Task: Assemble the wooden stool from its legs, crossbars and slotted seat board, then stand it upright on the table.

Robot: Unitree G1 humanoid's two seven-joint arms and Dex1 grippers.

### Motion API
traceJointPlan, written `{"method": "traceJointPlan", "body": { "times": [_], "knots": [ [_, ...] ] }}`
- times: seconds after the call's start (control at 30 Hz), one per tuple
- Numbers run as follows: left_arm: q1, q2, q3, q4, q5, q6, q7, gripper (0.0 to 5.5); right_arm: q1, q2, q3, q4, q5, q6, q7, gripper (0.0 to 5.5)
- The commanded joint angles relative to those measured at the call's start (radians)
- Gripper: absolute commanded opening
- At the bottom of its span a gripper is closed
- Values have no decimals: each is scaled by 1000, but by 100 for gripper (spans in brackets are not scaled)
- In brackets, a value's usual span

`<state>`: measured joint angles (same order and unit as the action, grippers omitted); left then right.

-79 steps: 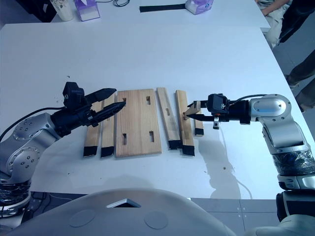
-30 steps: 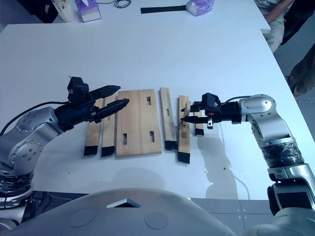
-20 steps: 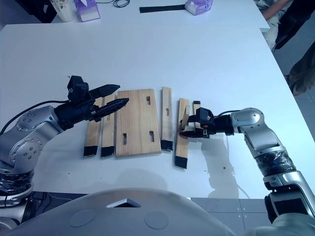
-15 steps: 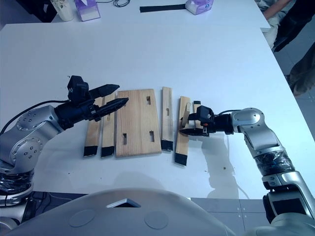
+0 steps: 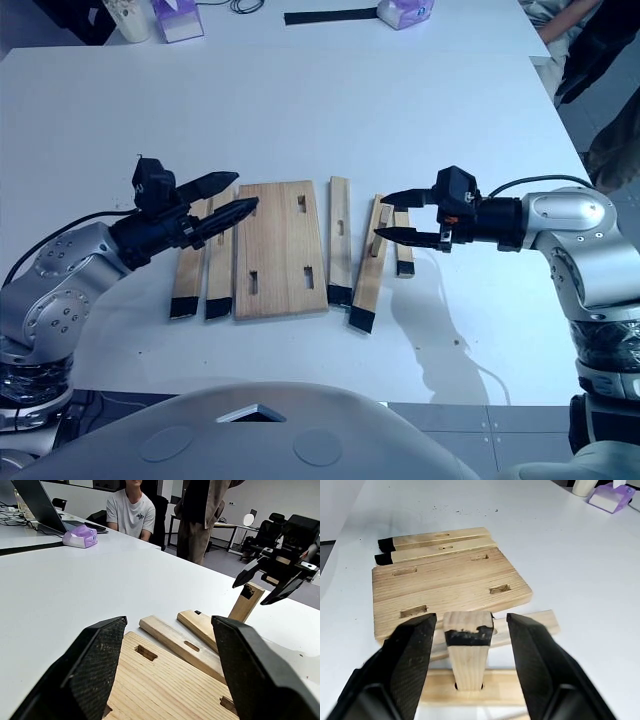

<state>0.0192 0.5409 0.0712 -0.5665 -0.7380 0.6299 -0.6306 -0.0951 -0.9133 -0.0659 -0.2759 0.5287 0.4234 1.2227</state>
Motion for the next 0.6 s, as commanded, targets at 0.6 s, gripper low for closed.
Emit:
{"method": "traceJointPlan", "body": {
  "times": [0.6],
  "knots": [
    [-48,-1,-26,44,22,-10,-6,315,-284,295,9,-81,177,130,-323,258]
  ]
}}
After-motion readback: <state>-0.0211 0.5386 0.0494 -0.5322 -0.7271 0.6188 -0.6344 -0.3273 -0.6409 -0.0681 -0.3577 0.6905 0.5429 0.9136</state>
